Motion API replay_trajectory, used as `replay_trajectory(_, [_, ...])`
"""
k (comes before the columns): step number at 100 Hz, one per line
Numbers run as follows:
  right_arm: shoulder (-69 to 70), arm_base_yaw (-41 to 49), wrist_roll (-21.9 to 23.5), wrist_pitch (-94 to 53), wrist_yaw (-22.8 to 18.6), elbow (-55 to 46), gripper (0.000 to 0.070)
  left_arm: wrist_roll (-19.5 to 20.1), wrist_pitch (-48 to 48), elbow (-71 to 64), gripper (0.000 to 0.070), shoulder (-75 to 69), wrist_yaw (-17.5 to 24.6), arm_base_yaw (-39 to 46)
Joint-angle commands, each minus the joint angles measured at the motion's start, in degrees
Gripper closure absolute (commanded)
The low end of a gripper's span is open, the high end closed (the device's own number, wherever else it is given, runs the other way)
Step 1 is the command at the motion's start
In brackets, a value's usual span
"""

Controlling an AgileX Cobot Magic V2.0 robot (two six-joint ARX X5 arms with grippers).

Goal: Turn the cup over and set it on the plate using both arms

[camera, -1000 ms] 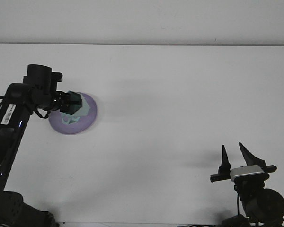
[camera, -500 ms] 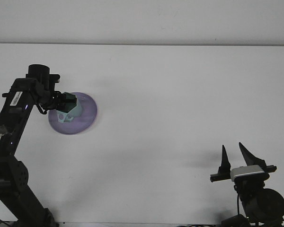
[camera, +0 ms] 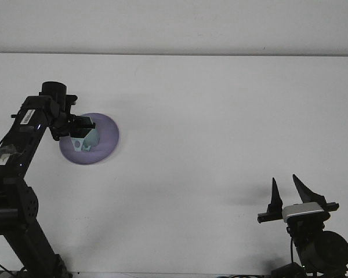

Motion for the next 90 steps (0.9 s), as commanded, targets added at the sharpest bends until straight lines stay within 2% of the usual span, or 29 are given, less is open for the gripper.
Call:
replay_trajectory(1, [0.2, 0.11, 0.81, 0.48, -0.09, 0.5, 0.0363, 0.72, -0.13, 1.44, 0.0156, 0.63, -0.28, 0.02])
replay_trajectory(3, [0.2, 0.11, 0.79, 0.48, -0.09, 0.5, 0.0363, 0.74, -0.15, 1.51, 0.0112, 0.46, -0.28, 0.02])
replay_trajectory(6, [0.2, 0.11, 0.79, 0.48, -0.09, 0.5, 0.0363, 0.74, -0.15, 1.73, 0.0091, 0.17, -0.31, 0.0])
replay_trajectory(39, [0.2, 0.11, 0.79, 0.46, -0.09, 0.5, 0.0363, -2.4, -4.09, 8.39, 0.0093, -9.7, -0.04, 0.02])
replay_trajectory(53, [0.2, 0.11, 0.79, 0.48, -0.07, 0.5, 0.0363, -3.41, -4.17, 9.35, 0.0141, -18.16, -0.04, 0.02])
replay_trajectory(57, [0.2, 0.11, 0.79, 0.46, -0.04, 0.5, 0.0363, -3.85, -4.22, 9.35, 0.0199, -20.81, -0.04, 0.02])
replay_trajectory(61, [0.2, 0.11, 0.79, 0.46, -0.04, 0.5, 0.0363, -4.04, -4.33, 9.35, 0.0296, -23.43, -0.04, 0.02])
replay_trajectory(66, [0.2, 0.11, 0.79, 0.46, -0.04, 0.5, 0.0363, -4.22, -4.59, 9.35, 0.0447, -26.77, 0.11, -0.02])
replay_trajectory(73, [0.2, 0.11, 0.79, 0.37, 0.09, 0.5, 0.0366, -3.98, -4.76, 9.33, 0.0693, -31.28, 0.33, -0.04])
replay_trajectory(78, [0.2, 0.11, 0.81, 0.17, 0.09, 0.5, 0.0384, -3.93, -4.7, 9.27, 0.0688, -34.23, 0.33, -0.04])
replay_trajectory(82, [0.2, 0.11, 0.79, 0.09, 0.09, 0.5, 0.0425, -3.93, -4.61, 9.07, 0.0688, -36.33, 0.35, -0.04])
replay_trajectory(90, [0.2, 0.11, 0.79, 0.09, 0.11, 0.5, 0.0568, -3.96, -3.15, 6.62, 0.0687, -40.89, 0.37, -0.04])
